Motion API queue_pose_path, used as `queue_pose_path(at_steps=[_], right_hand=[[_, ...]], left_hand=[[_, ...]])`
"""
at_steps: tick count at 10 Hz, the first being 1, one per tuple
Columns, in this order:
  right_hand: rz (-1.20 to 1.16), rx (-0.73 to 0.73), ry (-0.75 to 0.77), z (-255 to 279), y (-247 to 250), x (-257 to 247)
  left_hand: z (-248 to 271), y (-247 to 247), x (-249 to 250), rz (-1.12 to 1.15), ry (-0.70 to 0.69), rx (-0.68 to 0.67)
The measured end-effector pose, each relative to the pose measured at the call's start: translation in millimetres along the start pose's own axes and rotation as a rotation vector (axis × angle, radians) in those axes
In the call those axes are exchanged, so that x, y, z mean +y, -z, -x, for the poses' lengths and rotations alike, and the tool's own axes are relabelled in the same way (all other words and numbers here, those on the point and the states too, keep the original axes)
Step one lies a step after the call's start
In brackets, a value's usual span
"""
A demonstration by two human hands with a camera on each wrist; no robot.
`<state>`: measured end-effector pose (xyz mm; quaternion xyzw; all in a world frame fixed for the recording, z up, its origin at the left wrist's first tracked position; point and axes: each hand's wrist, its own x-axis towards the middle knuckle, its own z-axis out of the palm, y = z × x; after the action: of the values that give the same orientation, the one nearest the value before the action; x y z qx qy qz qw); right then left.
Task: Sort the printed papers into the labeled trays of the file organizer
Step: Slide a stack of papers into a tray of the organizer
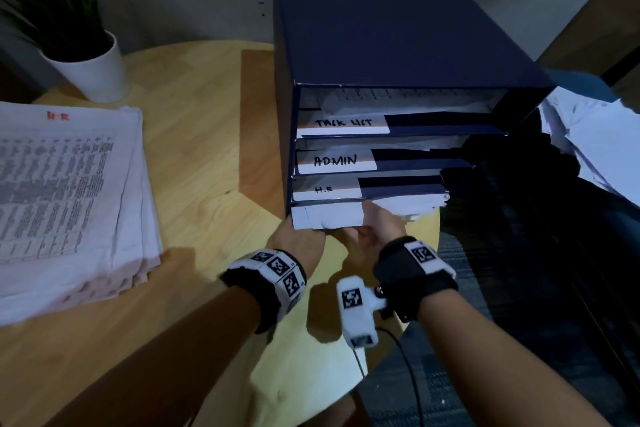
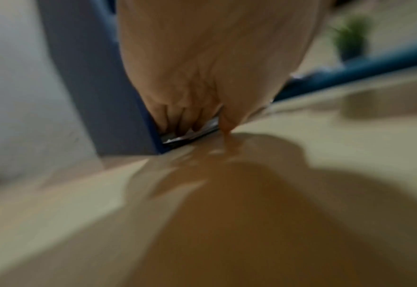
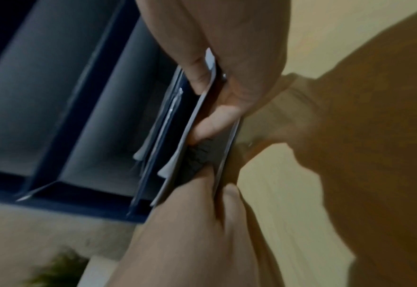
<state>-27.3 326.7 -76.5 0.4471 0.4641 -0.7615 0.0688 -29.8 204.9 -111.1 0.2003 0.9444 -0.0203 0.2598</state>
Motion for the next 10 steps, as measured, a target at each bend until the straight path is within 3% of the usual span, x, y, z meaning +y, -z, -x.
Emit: queue_pose_path(at_steps=[1,2,4,6,7,9,10], right_hand=[[0.032,0.023,-0.023,-12,-3,5],[-0.031,-0.014,-0.103,-8,7,18],[0.183,0.086,-0.059,-5,41,42],[0.186,0.042,0.004,-4,22,29],[0.203,0.054,0.005,-10,1,16],[0.158,-0.064,-0.049,-5,-18,2],[0.12,0.064,0.019,-9,-4,1]], left_hand=[[8,1,0,-0.133,-0.034,0.13],[8,0,1,0.074,-0.008,0.136],[9,17,-11,0.373,0.173,0.177],[13,29,-11,0.884,0.319,0.209],[16,29,-11,1.104,0.381,0.286],[22,30,-10,1.282,0.378,0.193],[12,26,-14,1.402,0.446,0.159]])
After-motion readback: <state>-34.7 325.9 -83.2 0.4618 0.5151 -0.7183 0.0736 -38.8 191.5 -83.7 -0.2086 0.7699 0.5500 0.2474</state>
